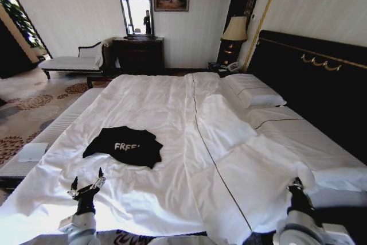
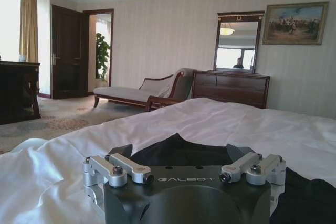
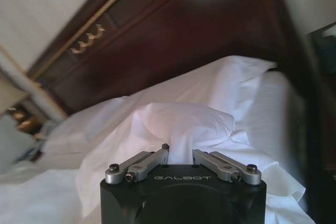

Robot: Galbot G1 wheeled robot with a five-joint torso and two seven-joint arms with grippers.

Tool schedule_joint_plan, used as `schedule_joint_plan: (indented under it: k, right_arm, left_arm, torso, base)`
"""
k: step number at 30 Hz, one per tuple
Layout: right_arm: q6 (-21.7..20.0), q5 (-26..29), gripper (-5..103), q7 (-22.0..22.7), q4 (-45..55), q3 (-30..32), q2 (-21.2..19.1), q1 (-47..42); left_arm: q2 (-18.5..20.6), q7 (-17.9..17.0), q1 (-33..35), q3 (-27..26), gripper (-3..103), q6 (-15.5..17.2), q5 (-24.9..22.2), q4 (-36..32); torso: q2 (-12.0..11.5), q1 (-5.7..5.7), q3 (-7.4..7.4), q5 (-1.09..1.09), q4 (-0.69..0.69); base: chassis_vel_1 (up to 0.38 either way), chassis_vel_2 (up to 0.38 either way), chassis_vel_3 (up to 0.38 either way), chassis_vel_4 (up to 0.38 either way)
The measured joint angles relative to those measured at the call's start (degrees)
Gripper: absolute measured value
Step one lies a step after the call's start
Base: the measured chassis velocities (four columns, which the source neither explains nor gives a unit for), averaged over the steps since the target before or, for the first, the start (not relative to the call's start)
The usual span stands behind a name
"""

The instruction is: Fold the clothes on the bed.

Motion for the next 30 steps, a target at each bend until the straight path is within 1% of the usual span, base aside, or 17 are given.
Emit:
schedule_joint_plan:
  k: [2,3,4,8,9,11,16,17,20,23,24,27,28,30]
  right_arm:
    - [-1.1,0.0,0,4.1,1.5,0.4,0.0,-1.0]
    - [-1.9,-0.4,0,7.0,2.6,0.5,0.3,-1.7]
    - [-1.9,-0.4,0,7.0,2.6,0.5,0.3,-1.7]
    - [-2.9,-4.6,0,13.2,3.4,-0.2,1.0,-3.1]
    - [-2.9,-4.6,0,13.2,3.4,-0.2,1.0,-3.1]
    - [-3.3,-5.3,0,14.6,3.4,-0.1,1.1,-3.9]
    - [-3.8,-4.4,0,14.6,0.9,1.8,0.6,-5.9]
    - [-3.6,-3.6,0,14.0,-1.7,2.2,0.0,-6.0]
    - [-3.1,-2.9,0,13.2,-5.2,2.3,-0.6,-5.5]
    - [-1.5,-2.8,0,11.8,-11.9,1.3,-1.0,-3.9]
    - [-1.5,-2.8,0,11.8,-11.9,1.3,-1.0,-3.9]
    - [-0.4,-3.1,0,10.6,-17.1,0.1,-0.9,-2.3]
    - [-0.4,-3.1,0,10.6,-17.1,0.1,-0.9,-2.3]
    - [-0.1,-3.8,0,10.2,-20.3,-0.5,-1.0,-1.1]
  left_arm:
    - [0.0,-0.2,0.0,0.0,100,-0.2,0.0,0.3]
    - [0.0,-0.3,0.1,-0.1,100,-0.4,-0.1,0.5]
    - [0.0,-0.3,0.1,-0.1,100,-0.4,-0.1,0.5]
    - [-0.3,-0.7,0.0,-0.1,100,-1.0,-0.2,0.9]
    - [-0.3,-0.7,0.0,-0.1,100,-1.0,-0.2,0.9]
    - [-0.5,-0.8,-0.1,0.0,100,-1.2,-0.3,1.1]
    - [-0.7,-1.2,-0.6,0.0,100,-1.5,-0.6,1.6]
    - [-0.7,-1.3,-0.8,0.0,100,-1.5,-0.7,1.8]
    - [-0.7,-1.3,-0.9,-0.1,100,-1.5,-0.9,1.8]
    - [-0.4,-1.4,-0.7,-0.3,100,-1.5,-1.2,1.6]
    - [-0.4,-1.4,-0.7,-0.3,100,-1.5,-1.2,1.6]
    - [-0.1,-1.5,-0.3,-0.5,100,-1.5,-1.4,1.5]
    - [-0.1,-1.5,-0.3,-0.5,100,-1.5,-1.4,1.5]
    - [0.0,-1.6,-0.1,-0.6,100,-1.5,-1.6,1.3]
  torso:
    - [0.0,0.00,0.00,0.00,0.00]
    - [0.0,0.00,0.00,-0.01,0.01]
    - [0.0,0.00,0.00,-0.01,0.01]
    - [0.0,0.00,0.00,0.00,0.02]
    - [0.0,0.00,0.00,0.00,0.02]
    - [0.0,0.00,0.00,0.00,0.02]
    - [0.0,0.00,0.00,-0.01,0.04]
    - [0.0,0.01,0.00,0.00,0.04]
    - [0.0,0.01,0.00,0.00,0.05]
    - [0.0,0.01,0.00,0.01,0.05]
    - [0.0,0.01,0.00,0.01,0.05]
    - [0.0,0.01,0.00,-0.01,0.03]
    - [0.0,0.01,0.00,-0.01,0.03]
    - [0.0,0.01,0.00,-0.02,0.03]
  base:
    - [0.000,0.000,0.000,0.000]
    - [0.000,0.000,0.000,0.000]
    - [0.000,0.000,0.000,0.000]
    - [0.000,0.000,0.000,0.000]
    - [0.000,0.000,0.000,0.000]
    - [0.000,0.000,0.000,0.000]
    - [0.000,0.000,0.000,0.000]
    - [0.000,0.000,0.000,0.000]
    - [0.000,0.000,0.000,0.000]
    - [0.000,0.000,0.000,0.000]
    - [0.000,0.000,0.000,0.000]
    - [0.000,0.000,0.000,0.000]
    - [0.000,0.000,0.000,0.000]
    - [0.000,0.000,0.000,0.000]
